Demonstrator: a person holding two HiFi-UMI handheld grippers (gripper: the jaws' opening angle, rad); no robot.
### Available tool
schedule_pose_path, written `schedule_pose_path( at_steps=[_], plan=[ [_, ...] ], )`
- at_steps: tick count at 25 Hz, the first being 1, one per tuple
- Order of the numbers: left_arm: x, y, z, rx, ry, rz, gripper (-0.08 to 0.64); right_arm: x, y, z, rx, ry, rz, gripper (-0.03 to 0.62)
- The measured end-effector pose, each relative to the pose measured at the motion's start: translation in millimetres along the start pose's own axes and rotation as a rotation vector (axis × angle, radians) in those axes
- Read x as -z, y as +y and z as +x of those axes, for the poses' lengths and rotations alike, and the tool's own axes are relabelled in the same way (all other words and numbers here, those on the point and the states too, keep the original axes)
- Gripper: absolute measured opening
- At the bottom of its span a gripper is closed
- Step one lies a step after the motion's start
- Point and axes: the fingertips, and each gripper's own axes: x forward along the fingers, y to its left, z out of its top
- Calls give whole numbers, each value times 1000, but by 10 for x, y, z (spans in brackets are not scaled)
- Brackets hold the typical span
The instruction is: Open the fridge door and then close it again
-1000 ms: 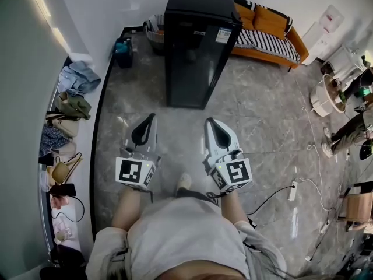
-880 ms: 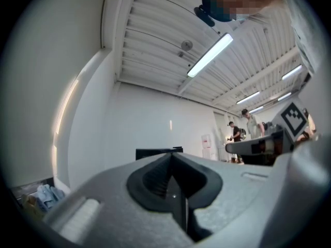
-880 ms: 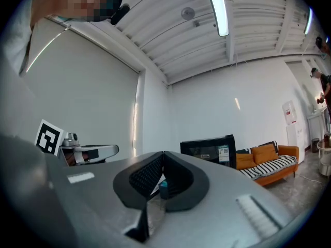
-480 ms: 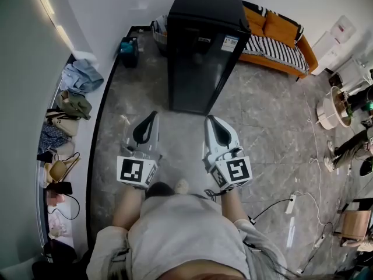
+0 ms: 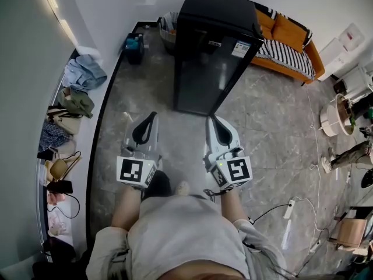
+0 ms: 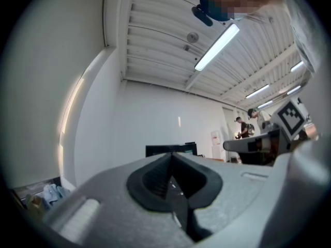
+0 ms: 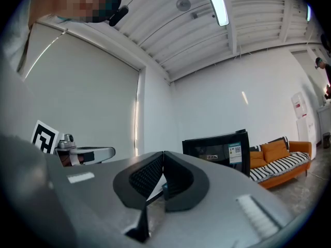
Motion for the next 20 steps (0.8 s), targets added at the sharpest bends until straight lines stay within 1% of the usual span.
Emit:
schedule_pose_path(
  at_steps=[2,5,13,20],
  plan=[
    [27,101,87,14,3,-12,2,13,3,134,7,7,1,2],
    [32,289,242,39,4,-11,2,13,-9,367,27,8,1,2],
    [102,929,659,97,9,-49,2,-15,-39,1000,103,-13,2,2],
    [204,1310,942,152,15,-68,2,46,-72,1404,162,1,-11,2]
  ],
)
